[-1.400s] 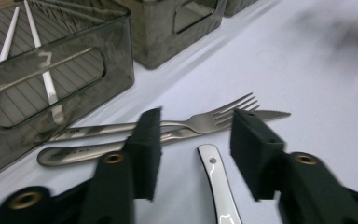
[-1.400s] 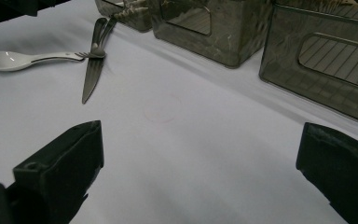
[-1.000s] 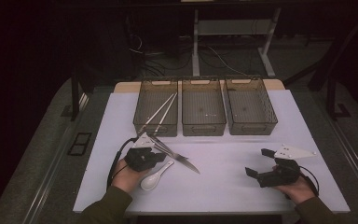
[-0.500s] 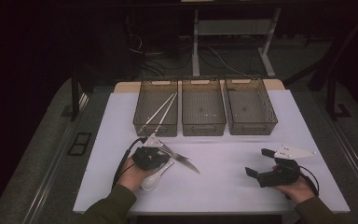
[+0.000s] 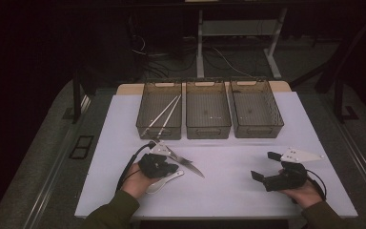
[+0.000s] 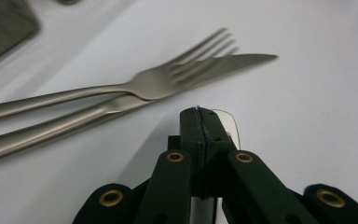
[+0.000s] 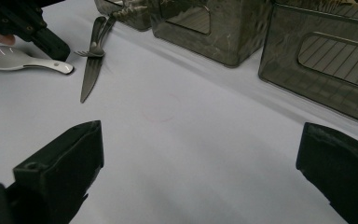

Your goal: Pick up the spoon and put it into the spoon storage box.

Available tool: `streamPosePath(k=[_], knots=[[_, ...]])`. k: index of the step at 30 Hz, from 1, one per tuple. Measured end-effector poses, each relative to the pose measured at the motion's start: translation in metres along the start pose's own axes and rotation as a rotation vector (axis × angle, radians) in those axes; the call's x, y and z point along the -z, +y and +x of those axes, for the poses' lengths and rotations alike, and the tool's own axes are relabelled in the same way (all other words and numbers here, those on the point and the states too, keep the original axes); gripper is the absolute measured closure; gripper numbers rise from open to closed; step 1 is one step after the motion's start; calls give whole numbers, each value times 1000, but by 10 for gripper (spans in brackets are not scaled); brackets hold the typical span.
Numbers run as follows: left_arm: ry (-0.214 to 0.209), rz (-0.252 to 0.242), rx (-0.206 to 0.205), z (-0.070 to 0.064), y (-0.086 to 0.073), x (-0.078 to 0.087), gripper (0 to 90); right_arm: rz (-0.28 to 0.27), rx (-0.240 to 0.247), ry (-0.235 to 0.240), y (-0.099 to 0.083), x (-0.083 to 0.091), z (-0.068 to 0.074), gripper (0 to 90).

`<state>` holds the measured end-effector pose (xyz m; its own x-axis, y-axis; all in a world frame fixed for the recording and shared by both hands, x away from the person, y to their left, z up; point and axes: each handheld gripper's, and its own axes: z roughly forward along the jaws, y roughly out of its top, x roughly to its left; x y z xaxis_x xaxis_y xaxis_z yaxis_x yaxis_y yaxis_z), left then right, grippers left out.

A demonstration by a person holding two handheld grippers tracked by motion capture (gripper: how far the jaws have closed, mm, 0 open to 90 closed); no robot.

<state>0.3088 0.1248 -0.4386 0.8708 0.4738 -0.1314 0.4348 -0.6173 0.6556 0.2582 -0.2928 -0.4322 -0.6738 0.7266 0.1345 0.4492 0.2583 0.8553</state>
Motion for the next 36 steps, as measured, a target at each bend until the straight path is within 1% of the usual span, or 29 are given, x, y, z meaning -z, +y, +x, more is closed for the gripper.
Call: streamPosePath(k=[4,6,7,10,11,12,13,14,16,18,21,24,25,28,30,33,36], knots=[[-38,16,-40,-7,1,-1,889,0,0,0,0,0,0,6],[-57,18,-43,-10,1,-1,889,-1,-1,0,0,0,0,6],[-65,22,-54,-11,1,-1,889,-1,-1,0,0,0,0,6],[-69,26,-65,-13,1,-1,889,-2,0,1,0,0,0,6],[-67,16,-60,-13,1,-1,888,-2,0,1,0,0,0,6],[-67,14,-67,-12,1,1,888,-3,0,1,0,0,0,6],[-69,1,-57,-12,1,4,883,-2,0,1,0,0,0,6],[-75,-14,-53,-11,0,7,862,-2,0,1,0,0,0,6],[-83,-37,-64,-10,-2,16,812,-3,-1,2,0,1,0,6],[-72,-59,-77,-11,-5,26,753,-4,-1,2,0,1,0,6],[-56,-80,-80,-9,-12,37,666,-5,0,2,0,1,-1,6],[-58,-85,-81,-9,-20,41,592,-6,0,3,0,1,0,6],[-62,-84,-87,-9,-22,42,566,-6,0,3,0,1,0,6],[-71,-78,-104,-10,-24,41,525,-3,-1,3,0,1,0,6],[-81,-73,-112,-11,-22,38,517,-3,0,3,0,1,0,6],[-84,-38,-138,-12,-22,33,514,-3,-1,2,0,0,0,6],[-87,-20,-148,-13,-22,28,520,-1,1,2,0,0,0,6]])
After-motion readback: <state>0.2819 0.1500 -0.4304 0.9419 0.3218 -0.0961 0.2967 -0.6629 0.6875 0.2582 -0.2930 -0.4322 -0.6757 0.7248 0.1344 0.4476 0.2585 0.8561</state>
